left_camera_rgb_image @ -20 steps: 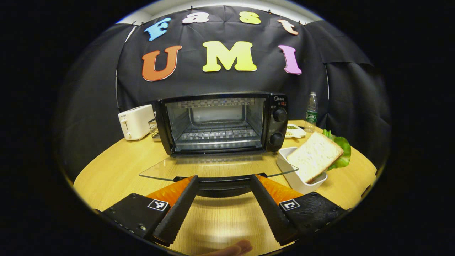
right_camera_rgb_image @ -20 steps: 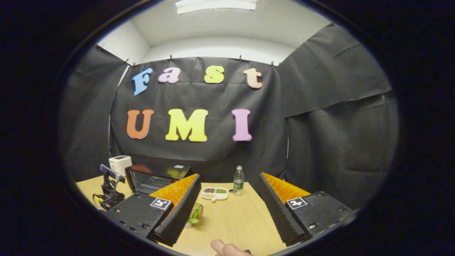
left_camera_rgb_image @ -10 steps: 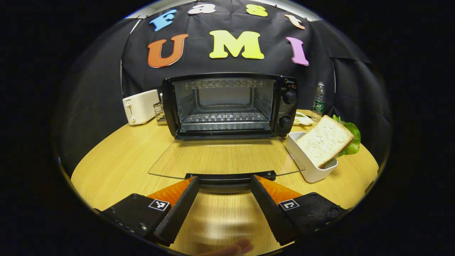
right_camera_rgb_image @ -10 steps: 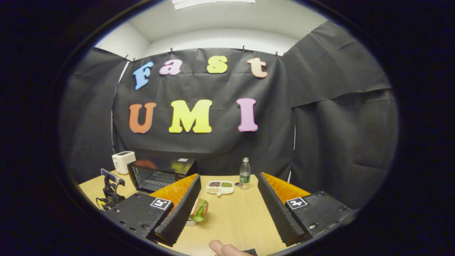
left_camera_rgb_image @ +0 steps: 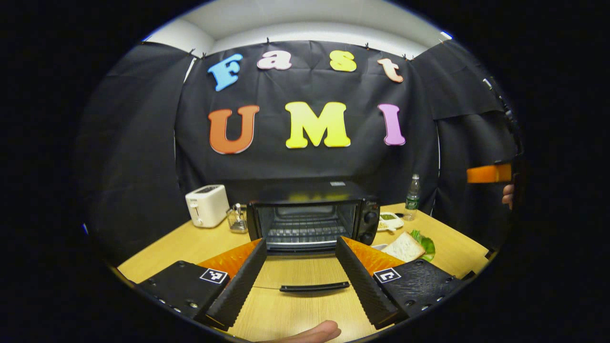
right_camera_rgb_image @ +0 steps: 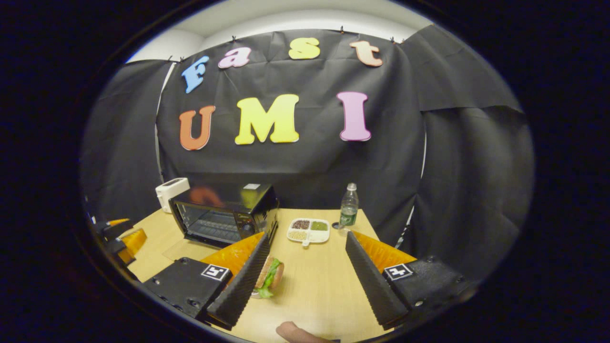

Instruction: Open the electric oven with the left hand, put the food in, and close the electric oven.

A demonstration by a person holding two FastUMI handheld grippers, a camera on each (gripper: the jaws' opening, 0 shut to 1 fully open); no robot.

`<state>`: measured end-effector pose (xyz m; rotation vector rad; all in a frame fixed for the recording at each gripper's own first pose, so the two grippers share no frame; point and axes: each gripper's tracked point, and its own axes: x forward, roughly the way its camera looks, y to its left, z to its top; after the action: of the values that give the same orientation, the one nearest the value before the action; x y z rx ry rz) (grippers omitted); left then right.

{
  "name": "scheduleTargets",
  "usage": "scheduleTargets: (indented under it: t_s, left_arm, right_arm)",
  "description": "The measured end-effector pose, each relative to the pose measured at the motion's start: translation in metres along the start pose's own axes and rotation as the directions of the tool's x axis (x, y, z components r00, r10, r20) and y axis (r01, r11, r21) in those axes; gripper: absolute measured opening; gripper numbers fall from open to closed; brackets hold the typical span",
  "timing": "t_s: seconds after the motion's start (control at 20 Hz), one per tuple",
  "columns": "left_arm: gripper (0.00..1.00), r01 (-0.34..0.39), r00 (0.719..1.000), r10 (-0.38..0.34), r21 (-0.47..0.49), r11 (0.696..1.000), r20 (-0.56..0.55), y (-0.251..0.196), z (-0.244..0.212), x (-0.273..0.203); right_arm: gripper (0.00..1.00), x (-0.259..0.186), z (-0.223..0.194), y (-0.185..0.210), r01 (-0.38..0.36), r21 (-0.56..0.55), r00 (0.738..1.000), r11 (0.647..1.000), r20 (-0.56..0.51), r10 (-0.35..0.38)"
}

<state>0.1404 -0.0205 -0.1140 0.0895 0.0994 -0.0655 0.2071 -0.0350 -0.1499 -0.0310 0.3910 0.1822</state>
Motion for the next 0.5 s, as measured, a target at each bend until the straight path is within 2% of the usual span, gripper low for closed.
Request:
scheduleTargets:
  t_s: [0.1,0.2,0.35,0.5]
  left_arm:
    - [0.96,-0.013,0.999,0.013,0.016,1.0,0.04,0.004,0.024,-0.011]
    - [0.95,-0.015,0.999,0.016,-0.022,1.0,0.044,0.006,0.04,-0.022]
    - [0.95,-0.065,0.996,0.067,-0.035,0.997,0.057,0.021,0.056,-0.039]
    - [0.95,-0.114,0.99,0.115,-0.021,0.993,0.086,0.031,0.068,-0.057]
  right_arm:
    - [1.0,0.026,-0.01,0.006,-0.051,0.018,0.996,0.999,-0.078,0.052]
    - [1.0,0.048,-0.024,0.014,-0.106,0.054,0.979,0.993,-0.17,0.113]
    - [1.0,0.073,-0.055,0.028,-0.184,0.1,0.924,0.978,-0.321,0.207]
    - [1.0,0.096,-0.081,0.035,-0.204,0.159,0.864,0.966,-0.435,0.254]
